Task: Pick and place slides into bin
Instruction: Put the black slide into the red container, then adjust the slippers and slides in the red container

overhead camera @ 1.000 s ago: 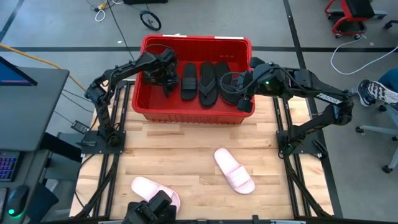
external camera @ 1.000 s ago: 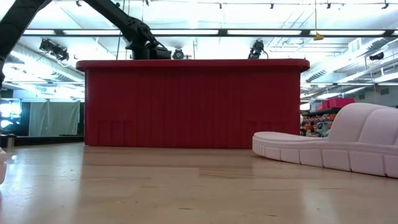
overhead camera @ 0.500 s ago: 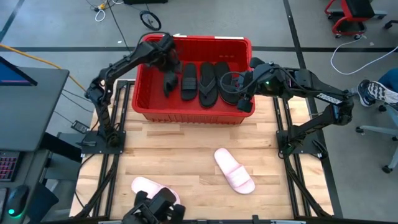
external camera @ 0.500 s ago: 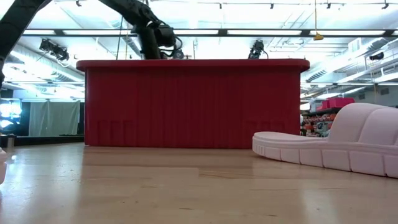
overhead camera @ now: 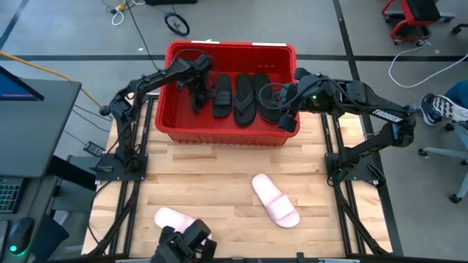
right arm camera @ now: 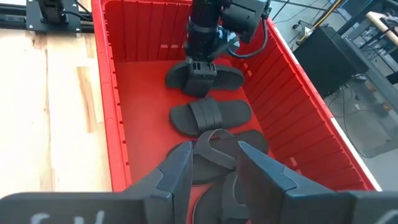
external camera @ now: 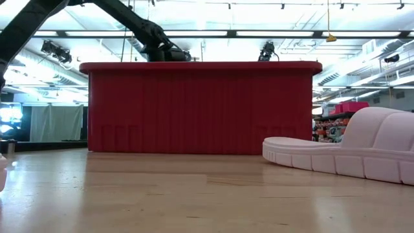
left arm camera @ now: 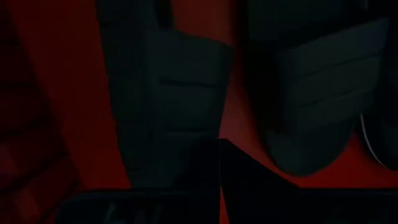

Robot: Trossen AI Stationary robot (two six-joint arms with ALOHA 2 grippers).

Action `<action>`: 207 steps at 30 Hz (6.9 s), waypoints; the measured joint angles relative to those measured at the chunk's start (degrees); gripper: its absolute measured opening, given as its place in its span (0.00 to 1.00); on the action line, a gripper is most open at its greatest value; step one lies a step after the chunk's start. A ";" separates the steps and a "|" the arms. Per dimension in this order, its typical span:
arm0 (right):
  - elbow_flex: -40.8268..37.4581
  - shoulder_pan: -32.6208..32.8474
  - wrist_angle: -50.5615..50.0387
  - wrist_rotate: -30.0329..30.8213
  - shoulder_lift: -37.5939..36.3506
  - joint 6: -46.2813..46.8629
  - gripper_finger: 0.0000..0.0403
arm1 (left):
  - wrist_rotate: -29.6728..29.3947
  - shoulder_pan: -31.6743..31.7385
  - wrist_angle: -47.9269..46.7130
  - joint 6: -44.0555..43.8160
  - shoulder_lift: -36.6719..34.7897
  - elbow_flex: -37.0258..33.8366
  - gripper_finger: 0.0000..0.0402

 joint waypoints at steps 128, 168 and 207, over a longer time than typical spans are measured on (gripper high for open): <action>3.21 -32.43 39.57 -33.59 50.60 19.05 0.00 | -3.83 -9.27 4.11 24.28 -17.53 33.66 0.04; 3.61 -32.46 28.27 -52.11 50.40 11.87 0.00 | -3.81 -9.20 4.02 24.40 -17.53 33.66 0.04; 3.54 -33.11 34.49 -34.83 22.03 11.76 0.00 | 15.60 -9.42 27.10 12.36 -13.67 -3.33 0.01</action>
